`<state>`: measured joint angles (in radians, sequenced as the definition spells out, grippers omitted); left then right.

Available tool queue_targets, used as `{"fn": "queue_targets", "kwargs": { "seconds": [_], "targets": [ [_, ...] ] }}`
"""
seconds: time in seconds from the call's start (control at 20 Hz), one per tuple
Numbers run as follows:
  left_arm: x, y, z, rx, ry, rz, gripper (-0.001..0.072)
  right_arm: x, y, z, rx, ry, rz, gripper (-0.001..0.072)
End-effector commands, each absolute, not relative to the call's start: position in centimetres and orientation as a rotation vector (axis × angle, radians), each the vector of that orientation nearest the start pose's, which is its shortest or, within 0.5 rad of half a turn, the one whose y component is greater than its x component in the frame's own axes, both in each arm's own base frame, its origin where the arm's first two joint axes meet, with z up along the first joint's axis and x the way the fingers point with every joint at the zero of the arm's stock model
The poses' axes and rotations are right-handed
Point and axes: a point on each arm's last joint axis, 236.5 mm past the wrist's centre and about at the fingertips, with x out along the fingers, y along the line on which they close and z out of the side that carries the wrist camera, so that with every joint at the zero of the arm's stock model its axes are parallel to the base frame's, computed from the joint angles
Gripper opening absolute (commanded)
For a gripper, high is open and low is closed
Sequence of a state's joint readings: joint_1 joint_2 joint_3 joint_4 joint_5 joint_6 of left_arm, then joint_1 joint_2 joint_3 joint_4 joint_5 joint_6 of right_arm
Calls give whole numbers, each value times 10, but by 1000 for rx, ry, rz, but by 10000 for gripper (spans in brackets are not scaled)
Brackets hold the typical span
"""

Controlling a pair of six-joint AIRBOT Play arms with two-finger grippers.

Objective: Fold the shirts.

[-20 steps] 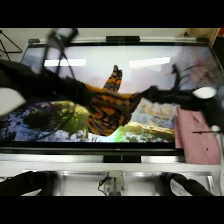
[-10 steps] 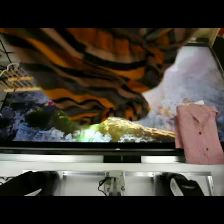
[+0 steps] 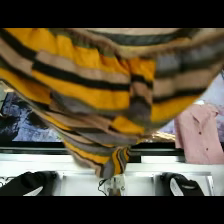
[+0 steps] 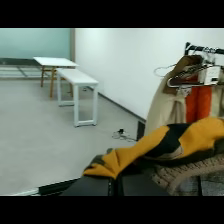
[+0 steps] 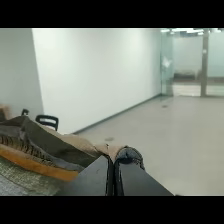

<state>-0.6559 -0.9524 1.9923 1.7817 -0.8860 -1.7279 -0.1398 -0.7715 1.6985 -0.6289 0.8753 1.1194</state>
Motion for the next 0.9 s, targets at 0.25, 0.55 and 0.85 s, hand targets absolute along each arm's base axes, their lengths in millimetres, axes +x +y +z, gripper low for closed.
{"fn": "queue_targets", "kwargs": {
  "seconds": [0.25,0.55,0.85],
  "targets": [
    [444,-239,382,-4,256,-408,53,444,96,364,325,314,556,55],
    [506,-333,179,-109,684,-509,55,502,92,154,524,911,509,55],
    [486,-370,79,-307,1028,-577,689,490,105,78,474,1158,440,637]
  ]
}}
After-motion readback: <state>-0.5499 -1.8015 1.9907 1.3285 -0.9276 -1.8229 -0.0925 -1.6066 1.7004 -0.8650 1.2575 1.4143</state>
